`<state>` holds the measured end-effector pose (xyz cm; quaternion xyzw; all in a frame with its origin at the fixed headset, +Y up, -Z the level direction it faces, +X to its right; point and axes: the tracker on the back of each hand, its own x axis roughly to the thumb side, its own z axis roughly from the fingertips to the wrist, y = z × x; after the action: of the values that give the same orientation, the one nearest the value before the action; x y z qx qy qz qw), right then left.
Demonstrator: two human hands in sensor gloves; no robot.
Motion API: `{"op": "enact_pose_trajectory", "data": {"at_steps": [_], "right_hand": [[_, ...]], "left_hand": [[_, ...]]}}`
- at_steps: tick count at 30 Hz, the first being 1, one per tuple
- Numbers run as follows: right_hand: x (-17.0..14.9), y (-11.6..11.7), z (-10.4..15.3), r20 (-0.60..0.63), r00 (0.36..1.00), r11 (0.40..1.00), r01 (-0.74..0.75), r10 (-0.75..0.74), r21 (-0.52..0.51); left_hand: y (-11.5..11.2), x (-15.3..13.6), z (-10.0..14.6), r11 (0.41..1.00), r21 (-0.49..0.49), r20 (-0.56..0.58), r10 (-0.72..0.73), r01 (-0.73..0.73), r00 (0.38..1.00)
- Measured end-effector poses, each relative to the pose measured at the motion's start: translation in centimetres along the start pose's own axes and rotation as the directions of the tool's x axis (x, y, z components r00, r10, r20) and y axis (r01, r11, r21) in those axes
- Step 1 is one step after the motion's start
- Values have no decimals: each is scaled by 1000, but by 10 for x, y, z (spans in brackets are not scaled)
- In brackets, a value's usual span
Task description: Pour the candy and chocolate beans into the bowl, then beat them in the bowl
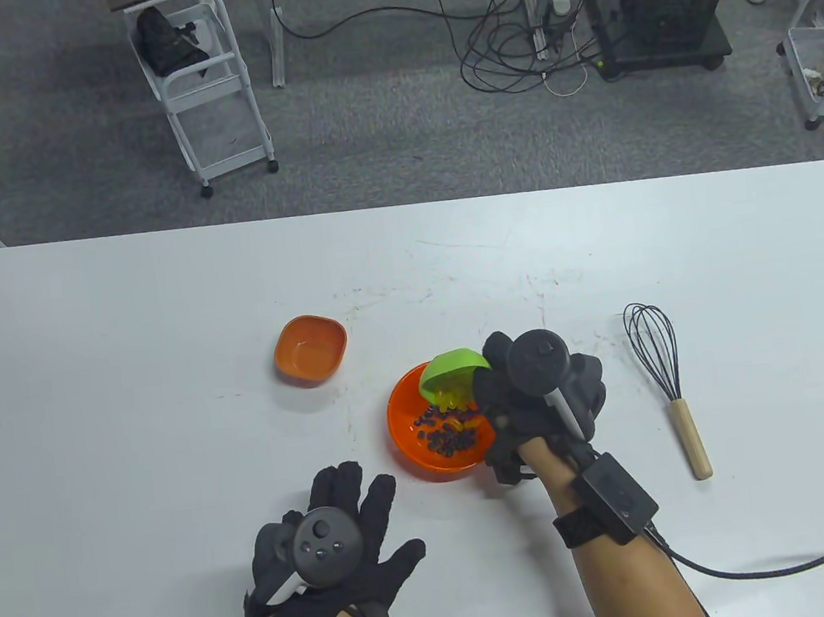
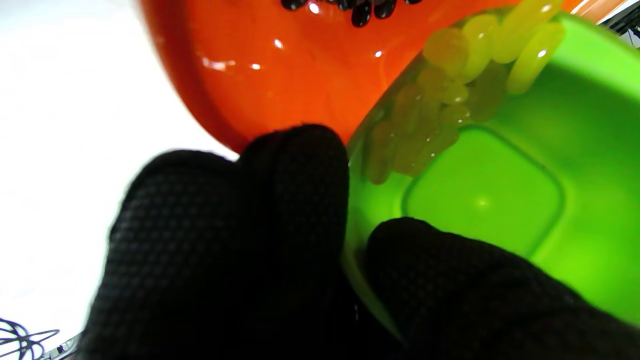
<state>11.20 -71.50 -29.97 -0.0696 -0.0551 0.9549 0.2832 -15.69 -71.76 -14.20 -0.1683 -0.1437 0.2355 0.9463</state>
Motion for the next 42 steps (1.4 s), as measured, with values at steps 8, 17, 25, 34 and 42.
{"op": "enact_pose_trajectory", "data": {"at_steps": [8, 17, 25, 34, 42], "right_hand": [[1, 0, 1, 2, 1000, 1000, 14, -14, 1], [1, -1, 2, 5, 1000, 1000, 25, -25, 2], [3, -6, 3, -3, 999, 999, 50, -50, 14], [-4, -31, 15, 28, 999, 999, 31, -31, 21], [-43, -72, 48, 50, 998, 996, -51, 48, 73]], "left_hand": [[0, 0, 0, 1000, -1, 0, -1, 1, 1000], [-1, 1, 0, 1000, -3, 0, -2, 2, 1000], [-1, 1, 0, 1000, -5, -1, -1, 0, 1000], [-1, 1, 0, 1000, -16, 0, -1, 1, 1000], [-2, 1, -1, 1000, -29, 2, -4, 4, 1000]]}}
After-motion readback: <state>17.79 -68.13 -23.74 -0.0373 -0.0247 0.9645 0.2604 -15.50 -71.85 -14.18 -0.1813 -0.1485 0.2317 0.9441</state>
